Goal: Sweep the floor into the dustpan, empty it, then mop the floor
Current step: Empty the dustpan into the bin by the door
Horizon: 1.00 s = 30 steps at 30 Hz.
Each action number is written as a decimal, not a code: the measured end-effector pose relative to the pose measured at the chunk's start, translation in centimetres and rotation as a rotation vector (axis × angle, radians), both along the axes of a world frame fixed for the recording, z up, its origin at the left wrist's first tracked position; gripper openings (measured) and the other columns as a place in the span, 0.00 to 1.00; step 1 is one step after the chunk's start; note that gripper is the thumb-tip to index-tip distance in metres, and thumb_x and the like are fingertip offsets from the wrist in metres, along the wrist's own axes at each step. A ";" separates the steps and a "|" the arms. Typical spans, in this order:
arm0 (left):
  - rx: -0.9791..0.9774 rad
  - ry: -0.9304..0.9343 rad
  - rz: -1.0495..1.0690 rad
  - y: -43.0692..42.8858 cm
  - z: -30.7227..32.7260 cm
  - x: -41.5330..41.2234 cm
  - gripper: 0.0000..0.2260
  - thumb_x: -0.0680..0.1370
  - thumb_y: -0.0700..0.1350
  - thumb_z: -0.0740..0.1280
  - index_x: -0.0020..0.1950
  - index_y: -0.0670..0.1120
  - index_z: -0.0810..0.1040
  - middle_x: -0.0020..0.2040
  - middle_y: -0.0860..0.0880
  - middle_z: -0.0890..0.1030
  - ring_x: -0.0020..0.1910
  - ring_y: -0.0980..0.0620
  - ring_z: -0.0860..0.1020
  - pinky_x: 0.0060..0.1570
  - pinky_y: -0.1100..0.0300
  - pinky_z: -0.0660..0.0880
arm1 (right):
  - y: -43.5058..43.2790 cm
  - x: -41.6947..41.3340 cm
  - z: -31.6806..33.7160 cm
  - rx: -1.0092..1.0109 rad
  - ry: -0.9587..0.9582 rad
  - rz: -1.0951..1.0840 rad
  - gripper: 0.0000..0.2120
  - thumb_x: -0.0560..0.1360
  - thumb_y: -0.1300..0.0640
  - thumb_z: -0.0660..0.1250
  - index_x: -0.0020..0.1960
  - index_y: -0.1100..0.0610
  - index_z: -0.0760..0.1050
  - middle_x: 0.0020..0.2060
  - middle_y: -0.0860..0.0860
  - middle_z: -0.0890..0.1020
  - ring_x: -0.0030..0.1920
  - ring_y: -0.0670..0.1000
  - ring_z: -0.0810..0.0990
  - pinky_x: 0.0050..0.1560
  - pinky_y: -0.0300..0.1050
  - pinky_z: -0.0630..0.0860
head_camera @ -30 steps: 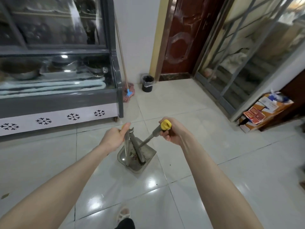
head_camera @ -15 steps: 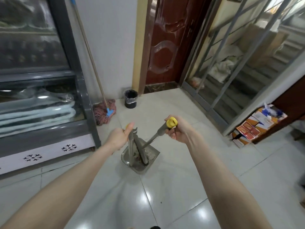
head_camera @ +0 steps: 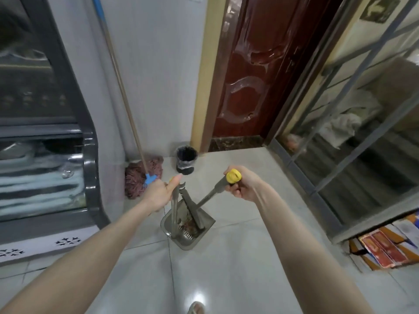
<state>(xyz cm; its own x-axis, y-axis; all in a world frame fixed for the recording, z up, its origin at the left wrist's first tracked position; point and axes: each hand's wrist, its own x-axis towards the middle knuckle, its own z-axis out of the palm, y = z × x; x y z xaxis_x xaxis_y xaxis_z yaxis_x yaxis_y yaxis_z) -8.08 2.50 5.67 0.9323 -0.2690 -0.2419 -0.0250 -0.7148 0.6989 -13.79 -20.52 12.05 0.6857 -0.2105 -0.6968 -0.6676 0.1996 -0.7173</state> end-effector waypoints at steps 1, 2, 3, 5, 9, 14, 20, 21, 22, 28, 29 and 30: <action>0.001 0.002 0.028 -1.4 -0.1 2.0 0.33 0.78 0.66 0.54 0.28 0.40 0.75 0.23 0.44 0.73 0.21 0.47 0.72 0.27 0.62 0.70 | -1.5 2.7 0.0 -0.010 0.004 0.055 0.13 0.74 0.56 0.62 0.32 0.57 0.64 0.26 0.55 0.72 0.16 0.44 0.63 0.15 0.31 0.59; -0.002 0.004 0.051 -2.1 -0.2 3.2 0.34 0.77 0.66 0.54 0.28 0.40 0.75 0.22 0.45 0.73 0.20 0.47 0.72 0.26 0.62 0.70 | -2.5 4.4 0.0 -0.014 -0.001 0.089 0.14 0.74 0.56 0.62 0.31 0.57 0.65 0.24 0.55 0.72 0.16 0.44 0.62 0.15 0.31 0.59; -0.009 -0.006 0.066 -2.7 -0.2 4.2 0.34 0.77 0.67 0.54 0.28 0.40 0.75 0.21 0.45 0.72 0.20 0.47 0.72 0.25 0.62 0.70 | -3.2 5.8 0.1 -0.015 0.003 0.108 0.14 0.74 0.55 0.62 0.31 0.57 0.65 0.23 0.55 0.72 0.16 0.43 0.62 0.15 0.31 0.59; -0.019 0.005 0.109 -4.4 -0.3 6.8 0.34 0.76 0.68 0.54 0.27 0.40 0.75 0.20 0.47 0.72 0.19 0.47 0.72 0.25 0.61 0.71 | -5.0 9.1 0.0 0.001 0.020 0.142 0.13 0.75 0.56 0.61 0.32 0.57 0.66 0.23 0.55 0.72 0.15 0.43 0.62 0.15 0.30 0.60; -0.006 -0.003 0.160 -7.2 -0.6 12.0 0.36 0.74 0.71 0.52 0.24 0.41 0.73 0.21 0.46 0.74 0.20 0.47 0.74 0.28 0.57 0.76 | -8.4 15.9 -0.1 0.033 0.025 0.210 0.14 0.75 0.57 0.61 0.32 0.57 0.65 0.23 0.55 0.71 0.14 0.43 0.64 0.14 0.29 0.58; 0.012 -0.047 0.239 -10.9 -0.9 18.5 0.35 0.75 0.69 0.53 0.24 0.41 0.72 0.30 0.41 0.80 0.34 0.44 0.80 0.41 0.57 0.73 | -11.7 24.4 -0.4 -0.008 0.072 0.353 0.12 0.73 0.56 0.60 0.33 0.56 0.64 0.21 0.55 0.72 0.15 0.43 0.60 0.15 0.29 0.56; -0.029 -0.035 0.353 -13.7 0.1 24.7 0.32 0.77 0.63 0.57 0.24 0.40 0.74 0.24 0.46 0.75 0.36 0.43 0.79 0.43 0.57 0.69 | -15.1 32.5 1.0 0.016 0.099 0.437 0.11 0.73 0.59 0.60 0.34 0.56 0.62 0.29 0.55 0.68 0.14 0.44 0.64 0.14 0.28 0.58; -0.033 -0.028 0.371 -14.2 0.5 25.7 0.32 0.78 0.62 0.58 0.27 0.37 0.77 0.23 0.47 0.73 0.37 0.42 0.79 0.42 0.56 0.69 | -15.6 33.8 1.2 0.021 0.091 0.458 0.11 0.74 0.59 0.59 0.33 0.56 0.63 0.29 0.55 0.68 0.14 0.44 0.64 0.14 0.28 0.58; -0.034 -0.025 0.394 -14.8 1.1 26.6 0.31 0.79 0.60 0.58 0.31 0.35 0.78 0.22 0.48 0.71 0.36 0.41 0.78 0.43 0.55 0.69 | -16.1 35.3 1.3 0.028 0.088 0.481 0.12 0.75 0.59 0.59 0.33 0.57 0.63 0.30 0.55 0.67 0.14 0.44 0.65 0.14 0.28 0.58; 0.000 -0.066 0.509 -18.0 2.3 29.8 0.29 0.80 0.58 0.58 0.22 0.45 0.63 0.18 0.51 0.66 0.28 0.46 0.69 0.39 0.58 0.64 | -17.9 41.8 1.5 0.023 0.102 0.591 0.13 0.74 0.58 0.62 0.32 0.59 0.66 0.28 0.56 0.70 0.16 0.46 0.70 0.15 0.32 0.67; 0.003 -0.069 0.531 -18.8 2.2 30.5 0.29 0.80 0.57 0.58 0.22 0.45 0.62 0.18 0.52 0.65 0.28 0.46 0.69 0.39 0.57 0.64 | -18.5 43.1 1.5 0.018 0.100 0.601 0.13 0.74 0.59 0.62 0.31 0.59 0.66 0.26 0.55 0.71 0.17 0.47 0.73 0.16 0.33 0.69; 0.018 -0.059 0.555 -19.6 2.2 31.0 0.29 0.80 0.58 0.57 0.22 0.45 0.62 0.18 0.51 0.64 0.28 0.45 0.68 0.38 0.57 0.63 | -19.1 44.2 1.5 0.030 0.097 0.609 0.13 0.74 0.60 0.62 0.31 0.60 0.67 0.23 0.54 0.71 0.19 0.48 0.75 0.17 0.34 0.70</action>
